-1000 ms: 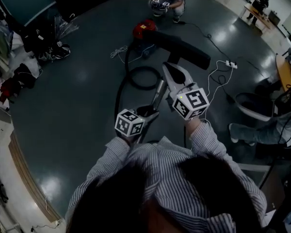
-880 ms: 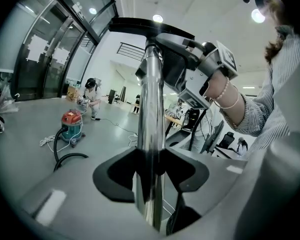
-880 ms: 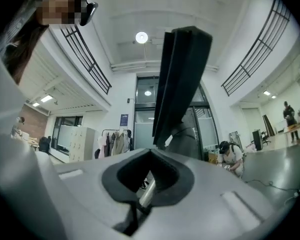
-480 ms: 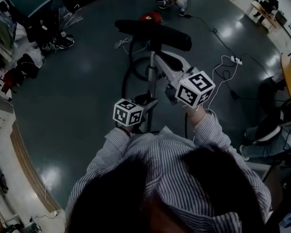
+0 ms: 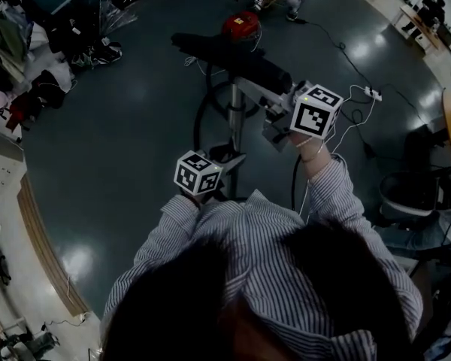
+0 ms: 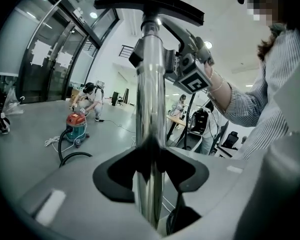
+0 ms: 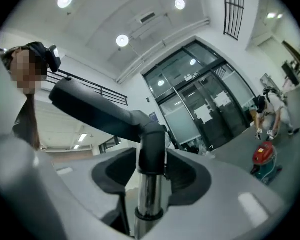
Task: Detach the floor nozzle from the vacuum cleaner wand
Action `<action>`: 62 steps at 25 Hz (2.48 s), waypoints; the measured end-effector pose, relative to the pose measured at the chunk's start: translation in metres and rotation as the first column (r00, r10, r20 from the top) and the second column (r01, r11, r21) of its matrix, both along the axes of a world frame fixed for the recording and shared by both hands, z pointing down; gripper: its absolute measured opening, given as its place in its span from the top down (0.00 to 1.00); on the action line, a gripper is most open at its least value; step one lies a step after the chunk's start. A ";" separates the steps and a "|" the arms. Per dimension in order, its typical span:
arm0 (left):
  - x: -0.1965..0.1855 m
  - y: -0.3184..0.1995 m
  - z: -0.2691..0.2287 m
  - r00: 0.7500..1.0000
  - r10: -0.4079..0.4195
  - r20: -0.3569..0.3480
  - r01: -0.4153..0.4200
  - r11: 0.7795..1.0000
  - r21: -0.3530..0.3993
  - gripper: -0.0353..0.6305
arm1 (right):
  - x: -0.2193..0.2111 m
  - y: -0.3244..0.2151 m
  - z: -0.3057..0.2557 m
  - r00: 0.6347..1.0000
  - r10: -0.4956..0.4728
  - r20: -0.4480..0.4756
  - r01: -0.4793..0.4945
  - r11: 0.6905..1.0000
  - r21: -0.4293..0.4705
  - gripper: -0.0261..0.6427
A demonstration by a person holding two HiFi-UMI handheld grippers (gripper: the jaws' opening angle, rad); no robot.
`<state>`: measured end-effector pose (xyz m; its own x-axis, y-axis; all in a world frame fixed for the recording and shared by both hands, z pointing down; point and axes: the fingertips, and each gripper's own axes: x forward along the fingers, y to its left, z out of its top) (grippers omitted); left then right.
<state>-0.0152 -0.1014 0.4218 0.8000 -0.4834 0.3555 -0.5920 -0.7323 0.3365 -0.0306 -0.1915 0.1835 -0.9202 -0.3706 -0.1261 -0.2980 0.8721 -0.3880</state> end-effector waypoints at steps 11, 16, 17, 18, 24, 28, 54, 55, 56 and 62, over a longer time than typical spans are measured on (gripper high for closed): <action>-0.005 0.022 0.010 1.000 0.013 0.026 -0.013 1.000 -0.008 0.68 | -0.038 0.018 -0.005 0.966 -0.246 -0.077 0.247 0.969 0.014 0.69; -0.006 0.022 0.008 1.000 0.003 0.026 -0.002 1.000 -0.017 0.68 | -0.038 0.013 -0.008 0.989 -0.115 -0.090 0.120 0.992 0.048 0.69; -0.006 0.022 0.008 1.000 0.004 0.025 -0.003 1.000 -0.019 0.68 | -0.037 0.011 -0.007 0.993 -0.071 -0.093 0.076 0.995 0.059 0.69; -0.006 0.022 0.007 1.000 0.007 0.020 -0.007 1.000 -0.019 0.68 | -0.035 0.009 -0.007 0.995 -0.032 -0.097 0.038 0.997 0.069 0.69; -0.002 0.027 0.000 0.997 0.064 -0.035 -0.063 0.998 0.015 0.68 | -0.030 0.018 -0.014 0.977 -0.194 -0.089 0.202 0.976 0.081 0.69; 0.004 0.030 -0.009 0.989 0.119 -0.086 -0.116 0.992 0.040 0.68 | -0.022 0.024 -0.023 0.919 -0.393 -0.039 0.395 0.915 0.077 0.70; -0.052 -0.010 -0.036 0.974 -0.164 -0.158 0.173 0.984 0.045 0.68 | 0.007 -0.023 0.022 0.995 0.095 -0.036 -0.096 0.995 -0.040 0.70; -0.054 -0.012 -0.038 0.968 -0.188 -0.165 0.198 0.979 0.048 0.68 | 0.006 -0.018 0.033 0.995 0.093 -0.042 -0.095 0.994 -0.060 0.70; -0.054 -0.014 -0.039 0.963 -0.209 -0.169 0.220 0.974 0.050 0.68 | 0.006 -0.013 0.044 0.995 0.088 -0.045 -0.091 0.992 -0.084 0.70; -0.045 -0.004 -0.020 0.969 -0.213 -0.123 0.218 0.976 0.024 0.68 | 0.005 0.009 0.097 0.993 0.102 -0.058 -0.111 0.976 -0.185 0.70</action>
